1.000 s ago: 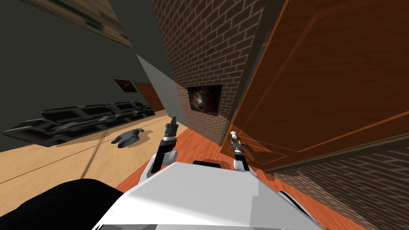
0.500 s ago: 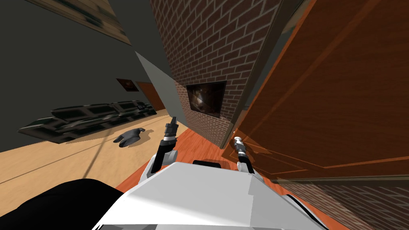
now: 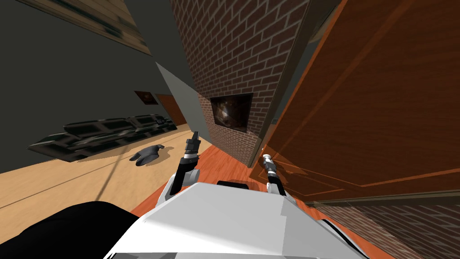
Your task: Pull the door open
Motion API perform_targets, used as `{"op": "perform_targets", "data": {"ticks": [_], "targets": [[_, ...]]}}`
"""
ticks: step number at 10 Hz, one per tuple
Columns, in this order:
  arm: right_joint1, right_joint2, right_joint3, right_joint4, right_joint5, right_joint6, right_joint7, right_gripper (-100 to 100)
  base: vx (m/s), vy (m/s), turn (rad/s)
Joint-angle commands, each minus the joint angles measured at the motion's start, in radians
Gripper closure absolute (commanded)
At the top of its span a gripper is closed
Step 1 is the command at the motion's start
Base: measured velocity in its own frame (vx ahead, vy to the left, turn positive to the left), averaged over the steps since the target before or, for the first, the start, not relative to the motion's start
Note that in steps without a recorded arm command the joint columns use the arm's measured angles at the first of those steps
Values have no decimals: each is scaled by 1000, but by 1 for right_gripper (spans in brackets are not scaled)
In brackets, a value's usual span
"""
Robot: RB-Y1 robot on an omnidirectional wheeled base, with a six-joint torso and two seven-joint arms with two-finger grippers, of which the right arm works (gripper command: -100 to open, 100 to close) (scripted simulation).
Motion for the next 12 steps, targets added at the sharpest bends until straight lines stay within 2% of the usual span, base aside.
{"op": "perform_targets", "data": {"ticks": [1, 4, 9, 10, 11, 12], "targets": [[7, -11, 19, -6, 8, -7, -19, 100, -92, -22, 73], [18, -29, 49, -14, 21, -18, -50, 100, -193, -23, 66], [48, -81, 135, -40, 56, -49, -138, 100, -249, -49, 97], [44, -76, 124, -35, 51, -41, -126, 100, -116, -28, 27], [61, -94, 154, -41, 64, -60, -153, 100, -172, -51, 107], [64, -98, 160, -43, 66, -65, -159, 100, -229, -52, 122]]}}
